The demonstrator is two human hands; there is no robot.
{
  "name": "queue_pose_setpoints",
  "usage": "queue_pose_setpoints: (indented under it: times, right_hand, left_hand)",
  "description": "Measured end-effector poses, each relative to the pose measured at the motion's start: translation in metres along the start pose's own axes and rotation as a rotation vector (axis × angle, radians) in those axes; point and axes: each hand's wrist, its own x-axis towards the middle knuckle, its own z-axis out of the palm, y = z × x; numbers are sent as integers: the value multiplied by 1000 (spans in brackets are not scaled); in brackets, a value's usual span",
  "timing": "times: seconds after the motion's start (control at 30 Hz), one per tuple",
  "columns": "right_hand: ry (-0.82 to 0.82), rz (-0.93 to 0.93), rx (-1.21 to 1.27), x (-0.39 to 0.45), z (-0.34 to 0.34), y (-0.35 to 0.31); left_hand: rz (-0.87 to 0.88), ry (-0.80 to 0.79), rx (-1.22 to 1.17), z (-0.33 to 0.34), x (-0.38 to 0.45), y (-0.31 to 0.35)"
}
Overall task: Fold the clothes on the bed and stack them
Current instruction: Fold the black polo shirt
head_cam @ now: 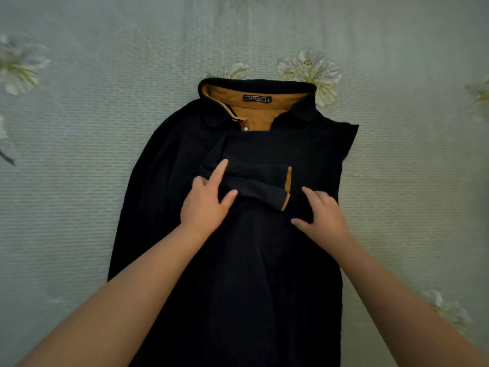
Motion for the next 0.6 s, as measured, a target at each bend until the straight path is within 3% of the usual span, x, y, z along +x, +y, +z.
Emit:
queue_pose_setpoints:
  times: [0.07,0.13,0.27,0.4,0.5,0.6]
  right_hand:
    - [6,-9,-78,3,3,1]
    - [71,-70,-161,5,2,0]
    - [368,-267,-223,6,-4,7]
    - [405,-276,-235,10,-2,18]
    - [441,-227,-234,12,2,19]
    - [560,-190,-169,13,0,19]
  left_hand:
    - [-105,-90,-17,4,16,7]
    - [-155,-69,-28,4,26,10]
    - [17,68,-230,-17,33,-5]
    - [49,-50,-561,-60,38,-48]
    - [48,-138,-410,-78,39,-75]
    - [63,-85,-193,-88,44,-78]
